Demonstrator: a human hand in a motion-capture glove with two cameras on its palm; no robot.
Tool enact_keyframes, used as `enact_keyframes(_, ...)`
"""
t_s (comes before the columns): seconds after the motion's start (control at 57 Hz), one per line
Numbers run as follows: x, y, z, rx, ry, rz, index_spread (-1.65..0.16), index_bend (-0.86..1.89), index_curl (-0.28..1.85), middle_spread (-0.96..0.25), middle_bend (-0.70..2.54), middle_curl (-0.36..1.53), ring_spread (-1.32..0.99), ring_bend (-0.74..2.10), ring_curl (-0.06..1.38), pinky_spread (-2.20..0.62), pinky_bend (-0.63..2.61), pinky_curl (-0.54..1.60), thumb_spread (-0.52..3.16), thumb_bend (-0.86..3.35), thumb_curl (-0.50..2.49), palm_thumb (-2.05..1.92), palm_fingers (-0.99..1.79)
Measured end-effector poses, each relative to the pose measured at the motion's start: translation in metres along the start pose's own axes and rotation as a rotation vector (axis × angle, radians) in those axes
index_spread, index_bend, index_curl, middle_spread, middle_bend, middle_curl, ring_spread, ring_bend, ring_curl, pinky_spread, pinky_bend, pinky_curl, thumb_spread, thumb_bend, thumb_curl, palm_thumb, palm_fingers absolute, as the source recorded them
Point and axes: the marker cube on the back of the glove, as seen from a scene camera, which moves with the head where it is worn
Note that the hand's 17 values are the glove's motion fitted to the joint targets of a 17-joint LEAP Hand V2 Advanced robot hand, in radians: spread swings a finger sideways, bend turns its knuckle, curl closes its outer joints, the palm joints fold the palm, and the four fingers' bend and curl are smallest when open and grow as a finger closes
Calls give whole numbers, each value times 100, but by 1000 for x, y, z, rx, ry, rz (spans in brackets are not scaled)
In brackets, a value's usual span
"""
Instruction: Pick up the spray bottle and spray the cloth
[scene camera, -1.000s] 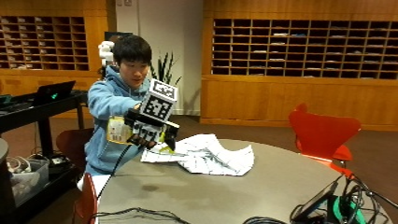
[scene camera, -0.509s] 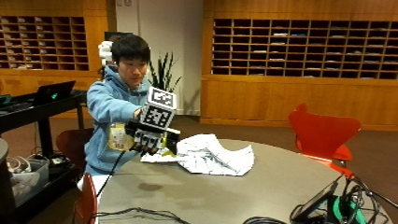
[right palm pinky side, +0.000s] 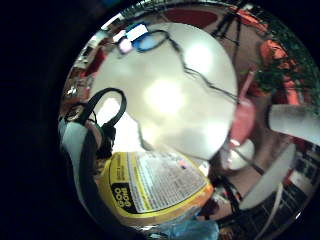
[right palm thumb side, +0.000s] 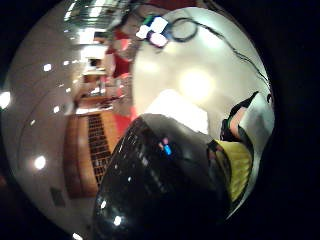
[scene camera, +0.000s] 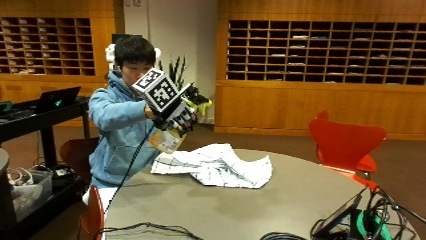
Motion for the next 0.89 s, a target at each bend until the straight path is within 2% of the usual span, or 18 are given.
enact_keyframes(0.228, -61, 10, 37, 91, -422, -165, -19, 37, 52, -18, 58, 48, -20, 58, 43, -29, 40, 40, 10, -4, 74, 95, 141)
enact_keyframes(0.526, -150, 51, 146, 67, -765, -386, -19, 37, 52, -18, 58, 48, -19, 59, 44, -29, 39, 40, 10, -4, 74, 95, 141)
enact_keyframes(0.649, -176, 61, 198, 79, -797, -411, -18, 37, 52, -18, 58, 48, -19, 59, 44, -29, 39, 40, 9, -4, 74, 95, 140)
enact_keyframes(0.894, -201, 63, 278, 59, -844, -345, -18, 36, 52, -17, 58, 48, -19, 59, 44, -29, 39, 40, 9, -4, 74, 96, 139)
